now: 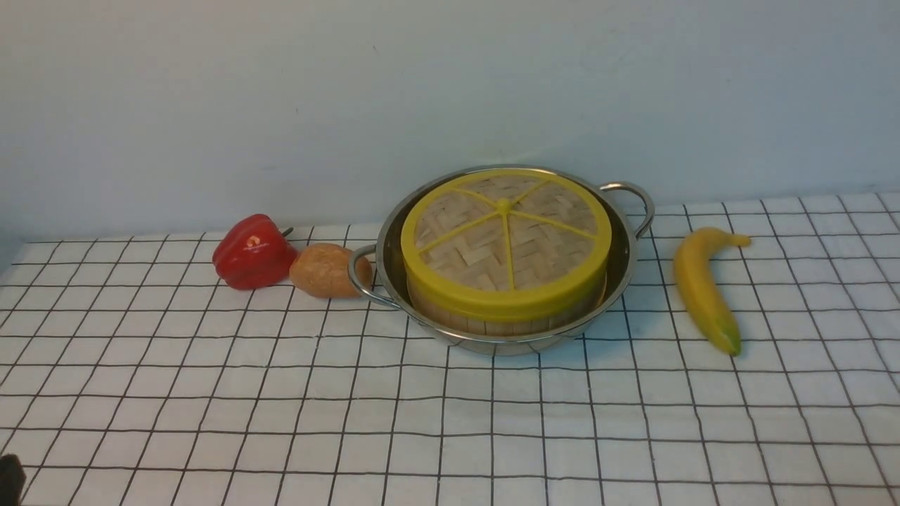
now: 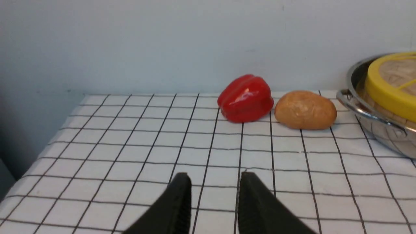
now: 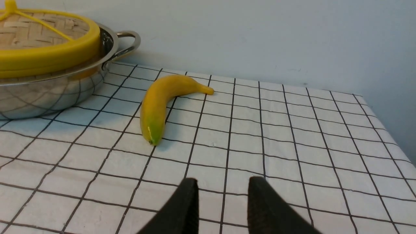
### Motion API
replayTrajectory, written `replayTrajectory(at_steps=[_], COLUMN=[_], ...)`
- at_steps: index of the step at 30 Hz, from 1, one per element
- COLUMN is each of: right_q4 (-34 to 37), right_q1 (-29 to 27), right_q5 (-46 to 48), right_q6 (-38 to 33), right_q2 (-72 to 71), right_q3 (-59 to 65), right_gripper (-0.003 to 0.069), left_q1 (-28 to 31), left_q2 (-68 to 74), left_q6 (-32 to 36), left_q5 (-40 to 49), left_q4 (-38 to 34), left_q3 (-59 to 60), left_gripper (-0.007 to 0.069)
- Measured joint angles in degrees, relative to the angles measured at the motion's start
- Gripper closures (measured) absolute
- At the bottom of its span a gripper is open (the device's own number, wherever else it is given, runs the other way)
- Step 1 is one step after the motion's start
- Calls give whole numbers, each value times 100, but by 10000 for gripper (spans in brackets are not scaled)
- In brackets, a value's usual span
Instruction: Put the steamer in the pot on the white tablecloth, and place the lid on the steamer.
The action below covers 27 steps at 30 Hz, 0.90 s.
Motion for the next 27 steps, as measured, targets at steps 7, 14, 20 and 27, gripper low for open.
replayTrajectory(at_steps=[7,14,20,27], right_q4=[0,0,0,0], right_q1=[0,0,0,0], right_q5=[0,0,0,0], right_q6=[0,0,0,0], right_q2=[0,0,0,0], right_q3=[0,0,0,0], right_gripper=[419,419,419,419], left_q1=[-13,-17,-258,-527], left_q2=[-63,-758,-783,-783], left_q6=[-16,-23,-23,-45], left_q5=[129,129,37,-83], left_q4=[36,55,55,55], left_q3=[198,715,981,981], left_gripper=[403,391,387,382])
